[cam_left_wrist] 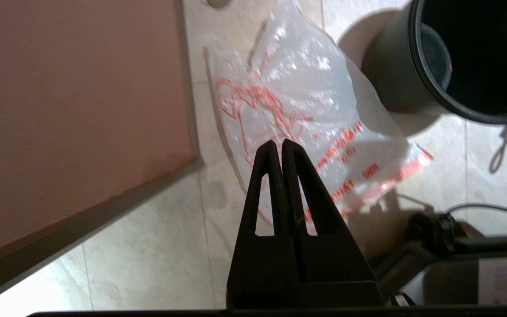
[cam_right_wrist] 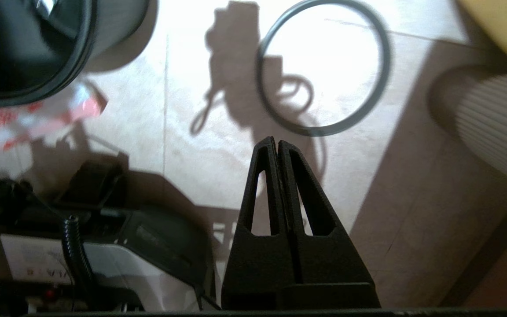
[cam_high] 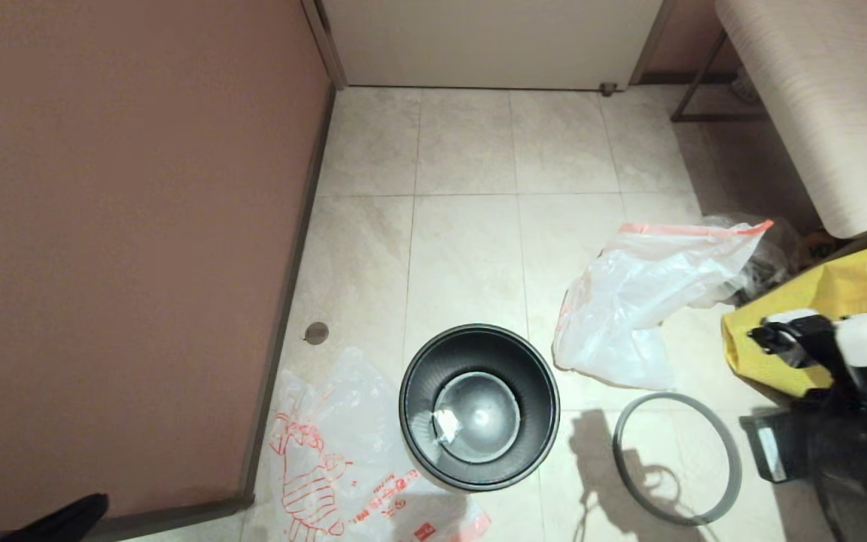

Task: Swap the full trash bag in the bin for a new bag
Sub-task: Pick up a new trash bag

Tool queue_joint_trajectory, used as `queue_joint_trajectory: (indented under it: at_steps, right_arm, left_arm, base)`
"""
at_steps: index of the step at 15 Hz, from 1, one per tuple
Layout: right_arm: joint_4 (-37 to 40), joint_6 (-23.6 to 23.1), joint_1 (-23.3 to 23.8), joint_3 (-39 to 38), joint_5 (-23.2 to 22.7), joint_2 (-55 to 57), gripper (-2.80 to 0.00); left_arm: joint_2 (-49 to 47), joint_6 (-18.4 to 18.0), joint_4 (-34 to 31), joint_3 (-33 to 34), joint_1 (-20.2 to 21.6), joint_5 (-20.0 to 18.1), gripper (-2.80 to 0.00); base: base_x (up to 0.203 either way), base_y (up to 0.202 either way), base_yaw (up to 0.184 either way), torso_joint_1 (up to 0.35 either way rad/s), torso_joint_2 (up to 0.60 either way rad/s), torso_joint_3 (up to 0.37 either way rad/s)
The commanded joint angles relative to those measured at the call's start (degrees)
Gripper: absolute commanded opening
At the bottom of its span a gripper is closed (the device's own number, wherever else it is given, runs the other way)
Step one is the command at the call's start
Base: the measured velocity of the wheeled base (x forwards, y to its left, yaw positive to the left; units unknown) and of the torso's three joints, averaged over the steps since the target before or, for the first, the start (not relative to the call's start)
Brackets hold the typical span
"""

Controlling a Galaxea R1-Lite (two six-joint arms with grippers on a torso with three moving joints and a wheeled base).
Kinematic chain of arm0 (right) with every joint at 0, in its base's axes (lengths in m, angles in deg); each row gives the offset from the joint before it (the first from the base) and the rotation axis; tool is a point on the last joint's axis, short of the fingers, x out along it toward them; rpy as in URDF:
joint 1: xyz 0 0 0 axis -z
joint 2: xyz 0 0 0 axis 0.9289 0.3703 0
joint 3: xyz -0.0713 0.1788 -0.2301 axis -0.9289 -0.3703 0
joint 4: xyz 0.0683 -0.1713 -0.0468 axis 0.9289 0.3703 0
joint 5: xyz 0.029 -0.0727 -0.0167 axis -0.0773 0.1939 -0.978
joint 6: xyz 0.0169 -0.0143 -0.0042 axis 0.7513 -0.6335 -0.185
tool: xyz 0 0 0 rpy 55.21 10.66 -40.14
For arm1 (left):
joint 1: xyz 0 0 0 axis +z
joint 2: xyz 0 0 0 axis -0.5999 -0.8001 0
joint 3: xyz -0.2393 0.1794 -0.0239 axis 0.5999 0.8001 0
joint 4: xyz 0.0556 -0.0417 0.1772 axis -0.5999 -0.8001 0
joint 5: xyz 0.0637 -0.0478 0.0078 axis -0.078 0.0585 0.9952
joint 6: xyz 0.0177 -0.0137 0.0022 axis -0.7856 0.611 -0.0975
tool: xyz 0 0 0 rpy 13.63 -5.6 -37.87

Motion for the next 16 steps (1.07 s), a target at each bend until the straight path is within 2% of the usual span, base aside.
queue_joint_trajectory:
  at_steps: [1,3,5,6,10,13,15,16]
  right_arm:
    - [-0.06,0.85,0.56,-3.70,2.21,-11.97,-2.80]
    - [-0.14,2.35,3.25,-7.08,5.78,-19.37,-2.80]
    - [0.53,3.22,5.52,-9.61,9.76,-26.27,-2.80]
    - [0.74,3.48,9.03,-10.55,11.70,-28.25,-2.80]
    - [1.28,3.96,18.08,-13.41,13.94,-40.65,-2.80]
    - [5.23,3.97,20.96,-16.22,12.91,-52.54,-2.80]
    - [8.61,3.98,21.42,-18.39,7.59,-61.97,-2.80]
    - [10.76,3.89,21.75,-19.32,3.12,-66.93,-2.80]
  left_arm:
    - [-6.85,0.08,0.35,0.20,-0.12,-0.50,-2.80]
    - [-14.62,1.27,4.61,0.68,-0.14,-1.03,-2.80]
    - [-22.15,2.11,11.52,1.56,-0.15,-0.94,-2.80]
    - [-25.46,2.31,15.12,2.25,-0.15,-0.87,-2.80]
    - [-33.63,2.71,25.18,5.09,-0.05,-0.65,-2.80]
    - [-37.58,2.80,32.31,7.77,-0.05,0.41,-2.80]
    - [-39.09,2.73,34.30,8.41,-0.10,0.48,-2.80]
    - [-39.53,2.80,34.74,8.51,-0.06,0.53,-2.80]
  base:
    - [0.000,0.000,0.000,0.000,0.00,0.000]
    - [0.000,0.000,0.000,0.000,0.00,0.000]
    - [0.000,0.000,0.000,0.000,0.00,0.000]
    - [0.000,0.000,0.000,0.000,0.00,0.000]
    - [0.000,0.000,0.000,0.000,0.00,0.000]
    - [0.000,0.000,0.000,0.000,0.00,0.000]
    - [0.000,0.000,0.000,0.000,0.00,0.000]
    - [0.000,0.000,0.000,0.000,0.00,0.000]
